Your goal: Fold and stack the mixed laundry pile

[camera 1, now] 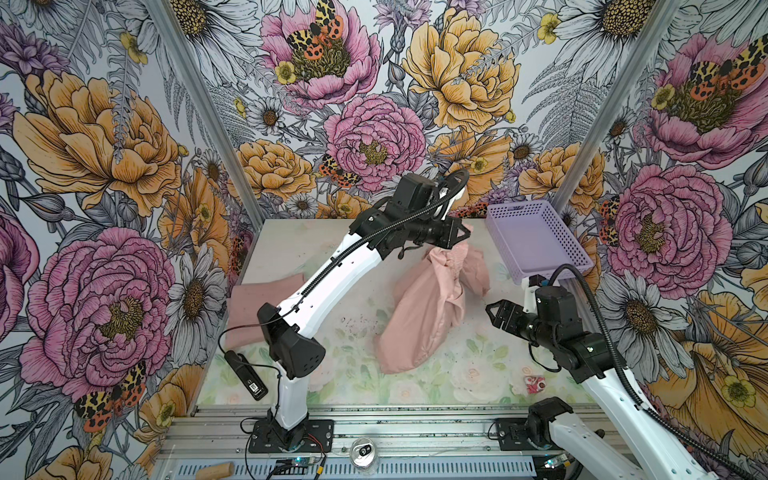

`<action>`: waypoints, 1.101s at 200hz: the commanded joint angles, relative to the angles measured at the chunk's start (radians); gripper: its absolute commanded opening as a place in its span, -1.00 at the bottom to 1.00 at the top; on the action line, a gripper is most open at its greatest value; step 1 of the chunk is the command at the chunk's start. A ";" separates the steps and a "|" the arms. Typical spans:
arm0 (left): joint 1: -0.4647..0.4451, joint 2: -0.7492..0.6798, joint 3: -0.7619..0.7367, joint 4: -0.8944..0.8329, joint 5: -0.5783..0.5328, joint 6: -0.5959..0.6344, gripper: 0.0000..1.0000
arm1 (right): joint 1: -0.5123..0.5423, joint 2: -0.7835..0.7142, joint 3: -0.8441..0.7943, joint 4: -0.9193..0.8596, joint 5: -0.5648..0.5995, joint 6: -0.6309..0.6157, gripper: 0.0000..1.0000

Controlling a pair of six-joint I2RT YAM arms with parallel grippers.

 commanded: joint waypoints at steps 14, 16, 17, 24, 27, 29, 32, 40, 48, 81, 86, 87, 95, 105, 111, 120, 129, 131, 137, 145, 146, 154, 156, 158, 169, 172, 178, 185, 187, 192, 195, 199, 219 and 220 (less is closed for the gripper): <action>-0.018 0.192 0.401 0.028 0.084 -0.046 -1.00 | -0.006 -0.076 0.066 -0.012 0.109 -0.001 0.57; -0.018 0.202 0.426 0.028 0.086 -0.052 -1.00 | -0.007 -0.078 0.068 -0.015 0.111 -0.001 0.57; -0.018 0.210 0.438 0.029 0.087 -0.055 -1.00 | -0.007 -0.078 0.070 -0.017 0.112 -0.001 0.57; -0.017 0.244 0.496 0.050 0.098 -0.080 -1.00 | -0.010 -0.087 0.077 -0.026 0.122 -0.003 0.57; -0.018 0.247 0.502 0.068 0.104 -0.090 -1.00 | -0.011 -0.089 0.079 -0.027 0.124 -0.003 0.57; -0.017 0.248 0.500 0.086 0.108 -0.101 -1.00 | -0.012 -0.090 0.080 -0.028 0.125 -0.004 0.57; -0.017 0.247 0.493 0.112 0.115 -0.115 -1.00 | -0.014 -0.094 0.082 -0.030 0.129 -0.005 0.57; -0.018 0.235 0.469 0.172 0.128 -0.137 -1.00 | -0.016 -0.097 0.087 -0.032 0.130 -0.006 0.57; -0.020 0.217 0.447 0.207 0.126 -0.139 -1.00 | -0.017 -0.098 0.094 -0.033 0.131 -0.006 0.57; -0.004 0.025 0.175 0.328 0.062 -0.100 -1.00 | -0.018 -0.095 0.102 -0.032 0.130 -0.013 0.57; 0.003 -0.027 0.076 0.381 0.051 -0.103 -1.00 | -0.017 -0.094 0.102 -0.032 0.132 -0.017 0.57; 0.004 -0.039 0.054 0.394 0.050 -0.104 -1.00 | -0.017 -0.093 0.102 -0.032 0.132 -0.018 0.57; 0.023 -0.138 -0.147 0.520 0.032 -0.124 -1.00 | -0.018 -0.092 0.101 -0.033 0.133 -0.022 0.57; 0.056 -0.291 -0.427 0.715 0.002 -0.180 -1.00 | -0.017 -0.087 0.096 -0.030 0.132 -0.025 0.57; 0.084 -0.364 -0.590 0.814 -0.018 -0.230 -1.00 | -0.018 -0.083 0.094 -0.030 0.131 -0.029 0.57; 0.132 -0.454 -0.804 0.940 -0.043 -0.296 -1.00 | -0.017 -0.078 0.087 -0.030 0.125 -0.029 0.57; 0.184 -0.522 -0.978 0.990 -0.065 -0.337 -0.80 | -0.018 -0.073 0.077 -0.029 0.118 -0.027 0.57; 0.197 -0.536 -1.017 0.995 -0.070 -0.342 -0.76 | -0.018 -0.071 0.075 -0.029 0.115 -0.028 0.57; 0.233 -0.575 -1.121 1.004 -0.089 -0.354 -0.72 | -0.018 -0.066 0.068 -0.028 0.110 -0.027 0.57; 0.281 -0.619 -1.248 1.022 -0.106 -0.361 -0.71 | -0.017 -0.058 0.055 -0.021 0.099 -0.029 0.57; 0.286 -0.625 -1.262 1.023 -0.108 -0.361 -0.71 | -0.017 -0.056 0.052 -0.020 0.098 -0.029 0.57; 0.333 -0.660 -1.350 1.002 -0.128 -0.356 -0.62 | -0.017 -0.046 0.032 -0.008 0.085 -0.029 0.57; 0.343 -0.668 -1.368 0.993 -0.133 -0.355 -0.58 | -0.018 -0.043 0.026 -0.005 0.079 -0.027 0.57; 0.355 -0.676 -1.384 0.984 -0.139 -0.353 -0.52 | -0.018 -0.039 0.021 0.000 0.074 -0.027 0.57; 0.409 -0.707 -1.435 0.907 -0.160 -0.317 -0.07 | -0.017 -0.017 -0.016 0.029 0.033 -0.020 0.57; 0.417 -0.714 -1.439 0.873 -0.174 -0.305 0.09 | -0.015 -0.010 -0.028 0.040 0.022 -0.016 0.57; 0.435 -0.730 -1.442 0.809 -0.207 -0.283 0.32 | -0.013 0.008 -0.053 0.060 0.002 -0.006 0.57; 0.450 -0.752 -1.442 0.747 -0.242 -0.257 0.52 | -0.007 0.025 -0.084 0.086 -0.024 0.005 0.57; 0.452 -0.760 -1.442 0.729 -0.252 -0.251 0.57 | -0.005 0.029 -0.092 0.095 -0.031 0.008 0.57; 0.457 -0.781 -1.446 0.695 -0.281 -0.240 0.70 | 0.003 0.041 -0.114 0.113 -0.041 0.018 0.56; 0.458 -0.794 -1.447 0.675 -0.298 -0.233 0.74 | 0.008 0.049 -0.127 0.122 -0.046 0.025 0.56; 0.455 -0.809 -1.448 0.650 -0.319 -0.223 0.78 | 0.015 0.058 -0.143 0.135 -0.050 0.033 0.56; 0.443 -0.873 -1.437 0.518 -0.403 -0.190 0.89 | 0.073 0.108 -0.222 0.216 -0.056 0.082 0.56; 0.442 -0.874 -1.436 0.515 -0.406 -0.190 0.90 | 0.078 0.110 -0.224 0.220 -0.055 0.086 0.56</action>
